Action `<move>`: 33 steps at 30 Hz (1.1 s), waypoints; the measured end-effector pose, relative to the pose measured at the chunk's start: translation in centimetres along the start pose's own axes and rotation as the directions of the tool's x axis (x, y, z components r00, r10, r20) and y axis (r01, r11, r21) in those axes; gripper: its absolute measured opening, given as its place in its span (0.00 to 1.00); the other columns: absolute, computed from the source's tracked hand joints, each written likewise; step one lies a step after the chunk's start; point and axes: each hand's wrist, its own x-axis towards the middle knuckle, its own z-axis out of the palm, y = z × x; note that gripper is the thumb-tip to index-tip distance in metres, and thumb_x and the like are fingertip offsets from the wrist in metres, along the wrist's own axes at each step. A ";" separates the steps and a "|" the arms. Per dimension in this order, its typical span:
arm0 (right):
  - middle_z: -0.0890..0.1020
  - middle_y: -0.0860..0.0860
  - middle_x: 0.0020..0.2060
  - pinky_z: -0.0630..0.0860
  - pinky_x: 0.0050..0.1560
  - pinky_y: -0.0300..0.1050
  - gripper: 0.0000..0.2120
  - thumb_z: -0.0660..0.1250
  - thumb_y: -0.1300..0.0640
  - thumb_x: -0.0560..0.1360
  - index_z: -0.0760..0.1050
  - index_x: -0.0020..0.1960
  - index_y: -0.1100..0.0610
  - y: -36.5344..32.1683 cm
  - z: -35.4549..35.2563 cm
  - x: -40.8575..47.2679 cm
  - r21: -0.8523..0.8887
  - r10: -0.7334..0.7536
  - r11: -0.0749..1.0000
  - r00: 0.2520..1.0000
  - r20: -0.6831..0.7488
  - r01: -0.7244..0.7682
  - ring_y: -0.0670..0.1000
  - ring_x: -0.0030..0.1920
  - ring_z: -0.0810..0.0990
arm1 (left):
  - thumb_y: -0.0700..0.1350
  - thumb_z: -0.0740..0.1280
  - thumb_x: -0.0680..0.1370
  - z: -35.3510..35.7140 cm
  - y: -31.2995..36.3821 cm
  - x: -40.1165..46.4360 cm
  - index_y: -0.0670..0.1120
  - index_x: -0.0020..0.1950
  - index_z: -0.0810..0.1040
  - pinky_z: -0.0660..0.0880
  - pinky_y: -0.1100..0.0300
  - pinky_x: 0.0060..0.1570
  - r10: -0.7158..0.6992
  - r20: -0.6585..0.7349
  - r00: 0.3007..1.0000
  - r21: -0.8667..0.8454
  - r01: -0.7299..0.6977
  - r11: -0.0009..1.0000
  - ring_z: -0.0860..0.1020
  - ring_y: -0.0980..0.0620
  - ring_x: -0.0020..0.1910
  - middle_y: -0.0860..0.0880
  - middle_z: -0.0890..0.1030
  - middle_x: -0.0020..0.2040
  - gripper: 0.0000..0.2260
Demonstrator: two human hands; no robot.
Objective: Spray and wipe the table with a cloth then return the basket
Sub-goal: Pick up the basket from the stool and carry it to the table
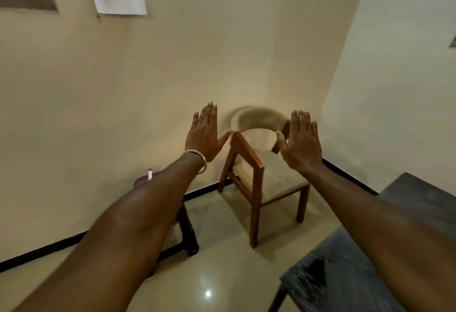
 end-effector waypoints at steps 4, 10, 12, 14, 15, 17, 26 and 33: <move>0.52 0.62 0.80 0.45 0.80 0.56 0.37 0.51 0.40 0.83 0.44 0.81 0.62 -6.4 5.0 1.8 0.049 -0.051 0.998 0.996 0.075 0.048 0.59 0.81 0.47 | 0.64 0.47 0.79 1.3 -7.8 -1.1 0.41 0.78 0.49 0.51 0.47 0.76 -0.105 0.031 0.994 0.058 0.103 0.993 0.55 0.46 0.77 0.41 0.56 0.78 0.36; 0.53 0.62 0.80 0.45 0.80 0.55 0.37 0.49 0.40 0.83 0.45 0.81 0.62 -14.1 12.1 5.0 0.102 -0.135 0.988 0.977 0.164 0.119 0.59 0.81 0.48 | 0.64 0.47 0.79 3.4 -17.6 -2.8 0.41 0.78 0.51 0.53 0.46 0.75 -0.241 0.055 0.969 0.120 0.233 0.965 0.55 0.46 0.77 0.42 0.55 0.78 0.35; 0.53 0.61 0.80 0.45 0.80 0.55 0.37 0.49 0.39 0.83 0.45 0.81 0.62 -16.1 14.6 6.3 0.121 -0.167 0.982 0.968 0.186 0.146 0.59 0.81 0.48 | 0.64 0.47 0.79 4.3 -20.4 -3.1 0.42 0.78 0.50 0.52 0.46 0.76 -0.288 0.072 0.955 0.137 0.277 0.951 0.54 0.45 0.78 0.42 0.53 0.79 0.35; 0.53 0.61 0.80 0.47 0.80 0.55 0.37 0.48 0.39 0.83 0.44 0.81 0.62 -18.2 17.6 7.9 0.138 -0.206 0.974 0.954 0.219 0.179 0.59 0.81 0.49 | 0.63 0.49 0.79 5.6 -23.3 -3.1 0.42 0.79 0.49 0.51 0.46 0.76 -0.343 0.083 0.936 0.158 0.327 0.932 0.52 0.44 0.78 0.42 0.51 0.79 0.35; 0.53 0.61 0.80 0.47 0.80 0.56 0.37 0.48 0.39 0.83 0.44 0.81 0.62 -19.2 19.1 8.7 0.150 -0.222 0.970 0.947 0.233 0.191 0.59 0.81 0.49 | 0.63 0.49 0.80 6.3 -24.6 -3.0 0.42 0.79 0.49 0.51 0.46 0.76 -0.369 0.082 0.926 0.167 0.352 0.921 0.52 0.44 0.78 0.42 0.51 0.79 0.35; 0.54 0.61 0.80 0.47 0.80 0.55 0.37 0.48 0.39 0.83 0.45 0.81 0.62 -21.1 22.1 10.1 0.168 -0.244 0.964 0.934 0.261 0.205 0.59 0.81 0.49 | 0.62 0.49 0.80 7.7 -26.8 -2.7 0.42 0.79 0.48 0.50 0.47 0.76 -0.419 0.091 0.903 0.186 0.398 0.898 0.50 0.45 0.78 0.43 0.49 0.79 0.34; 0.54 0.61 0.80 0.47 0.80 0.53 0.36 0.49 0.39 0.83 0.45 0.81 0.62 -27.9 35.0 16.2 0.259 -0.375 0.922 0.829 0.414 0.287 0.58 0.81 0.51 | 0.63 0.50 0.79 15.6 -34.8 -1.3 0.44 0.79 0.46 0.47 0.47 0.76 -0.611 0.156 0.776 0.217 0.577 0.787 0.47 0.45 0.78 0.44 0.47 0.80 0.35; 0.53 0.60 0.81 0.46 0.80 0.52 0.36 0.47 0.39 0.83 0.45 0.81 0.62 -32.5 43.6 18.4 0.315 -0.433 0.899 0.734 0.523 0.306 0.57 0.81 0.50 | 0.68 0.42 0.75 22.0 -41.7 -1.8 0.44 0.79 0.44 0.46 0.47 0.75 -0.743 0.239 0.626 0.189 0.720 0.668 0.47 0.46 0.78 0.45 0.47 0.80 0.40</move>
